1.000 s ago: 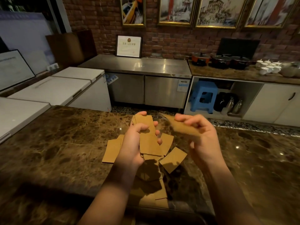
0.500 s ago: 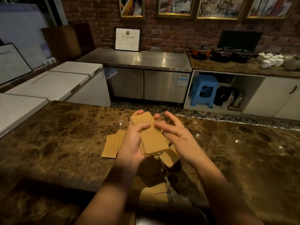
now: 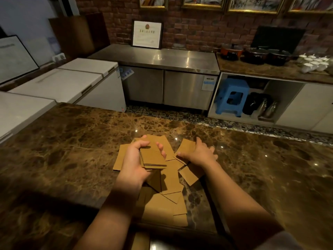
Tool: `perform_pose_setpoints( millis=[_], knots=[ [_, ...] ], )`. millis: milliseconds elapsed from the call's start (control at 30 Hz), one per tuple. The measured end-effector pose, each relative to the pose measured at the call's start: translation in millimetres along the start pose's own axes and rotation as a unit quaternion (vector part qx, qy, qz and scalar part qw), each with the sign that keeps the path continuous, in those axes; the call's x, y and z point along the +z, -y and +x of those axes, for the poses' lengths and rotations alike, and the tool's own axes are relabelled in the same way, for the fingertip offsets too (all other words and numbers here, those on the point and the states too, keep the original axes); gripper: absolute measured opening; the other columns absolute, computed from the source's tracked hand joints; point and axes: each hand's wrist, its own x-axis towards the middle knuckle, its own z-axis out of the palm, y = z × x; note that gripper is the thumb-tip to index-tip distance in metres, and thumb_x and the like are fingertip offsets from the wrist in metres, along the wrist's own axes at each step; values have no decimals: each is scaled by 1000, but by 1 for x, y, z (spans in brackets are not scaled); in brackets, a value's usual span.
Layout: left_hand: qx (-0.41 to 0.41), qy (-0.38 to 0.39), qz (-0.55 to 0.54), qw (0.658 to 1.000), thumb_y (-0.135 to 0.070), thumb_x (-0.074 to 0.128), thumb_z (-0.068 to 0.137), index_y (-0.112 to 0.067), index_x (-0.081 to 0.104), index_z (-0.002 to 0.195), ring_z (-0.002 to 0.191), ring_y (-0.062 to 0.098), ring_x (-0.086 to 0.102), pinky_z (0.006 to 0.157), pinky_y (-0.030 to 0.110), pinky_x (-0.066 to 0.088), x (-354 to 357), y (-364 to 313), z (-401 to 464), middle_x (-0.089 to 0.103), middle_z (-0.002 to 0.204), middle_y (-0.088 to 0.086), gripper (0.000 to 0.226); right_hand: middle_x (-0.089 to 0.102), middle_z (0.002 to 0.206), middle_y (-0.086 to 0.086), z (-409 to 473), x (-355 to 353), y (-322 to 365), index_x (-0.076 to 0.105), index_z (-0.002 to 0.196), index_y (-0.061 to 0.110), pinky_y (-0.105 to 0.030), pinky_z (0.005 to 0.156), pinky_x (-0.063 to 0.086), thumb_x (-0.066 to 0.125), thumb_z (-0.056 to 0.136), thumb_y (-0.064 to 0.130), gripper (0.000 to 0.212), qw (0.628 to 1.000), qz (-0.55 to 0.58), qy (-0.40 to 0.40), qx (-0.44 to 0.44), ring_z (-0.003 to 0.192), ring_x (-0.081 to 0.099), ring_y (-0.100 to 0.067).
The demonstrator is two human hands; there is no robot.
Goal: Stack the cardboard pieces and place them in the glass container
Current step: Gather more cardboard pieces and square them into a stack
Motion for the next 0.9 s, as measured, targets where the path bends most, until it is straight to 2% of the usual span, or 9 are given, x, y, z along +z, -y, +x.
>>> perform_pose_setpoints(
  millis=[233, 333, 433, 500, 633, 700, 733, 800, 900],
  knots=[
    [4, 1, 13, 1000, -5, 47, 91, -27, 55, 128, 75, 31, 66, 65, 39, 55, 2, -1, 1, 62, 105, 21, 44, 31, 157, -15, 21, -2, 20, 29, 154, 15, -53, 111, 27, 70, 63, 81, 119, 997, -81, 3, 10, 143, 26, -38],
    [8, 1, 15, 1000, -5, 47, 91, -26, 54, 124, 75, 31, 65, 66, 39, 54, -1, -3, 0, 61, 103, 21, 40, 40, 149, -17, 26, -17, 21, 42, 145, 14, -49, 110, 36, 78, 76, 58, 89, 999, -45, 17, 24, 137, 37, -38],
    [19, -5, 24, 1000, -7, 48, 92, -25, 55, 119, 76, 31, 66, 69, 40, 54, -9, -10, -1, 64, 96, 20, 33, 62, 120, -16, 24, -54, 12, 50, 133, 8, -36, 72, 61, 64, 96, 31, 46, 968, 244, 27, 51, 101, 64, -28],
    [20, -5, 24, 1000, -8, 48, 93, -26, 54, 119, 77, 30, 66, 70, 40, 53, -14, -15, -3, 64, 95, 19, 32, 65, 97, -11, 8, -74, -3, 56, 125, 8, -27, 46, 51, 61, 98, 34, 38, 932, 346, 63, 81, 75, 61, -19],
    [11, -6, 9, 1000, -9, 47, 94, -26, 53, 113, 76, 29, 63, 70, 39, 51, -15, -13, -9, 62, 95, 18, 25, 61, 112, -8, -30, -55, -31, 55, 123, 12, -30, 59, 48, 76, 80, 52, 62, 980, 114, 136, 84, 88, 58, -20],
    [-1, -6, 13, 1000, -9, 46, 94, -24, 53, 106, 75, 28, 62, 70, 39, 50, -10, -6, -15, 60, 93, 17, 20, 45, 141, -14, -40, -30, -35, 42, 142, 9, -40, 89, 53, 83, 69, 57, 96, 989, -24, 114, 89, 122, 51, -30],
    [-8, -6, 17, 1000, -9, 46, 94, -23, 53, 103, 75, 28, 61, 70, 40, 50, -7, -2, -18, 59, 92, 17, 18, 34, 151, -16, -44, -20, -34, 34, 149, 10, -45, 104, 45, 86, 65, 58, 110, 990, -54, 91, 92, 136, 39, -34],
    [-17, -8, 26, 999, -9, 46, 94, -22, 55, 101, 74, 29, 61, 69, 40, 50, -2, 4, -24, 60, 90, 17, 17, 31, 155, -16, -49, -9, -30, 28, 151, 12, -50, 114, 35, 89, 62, 55, 117, 993, -52, 58, 88, 143, 30, -37],
    [-18, -18, 27, 999, -10, 49, 93, -22, 57, 105, 73, 29, 63, 69, 40, 52, 0, 8, -34, 62, 90, 17, 19, 58, 134, -16, -53, -14, -29, 47, 134, 6, -43, 98, 50, 93, 67, 25, 84, 990, 105, 63, 71, 122, 56, -31]
  ],
)
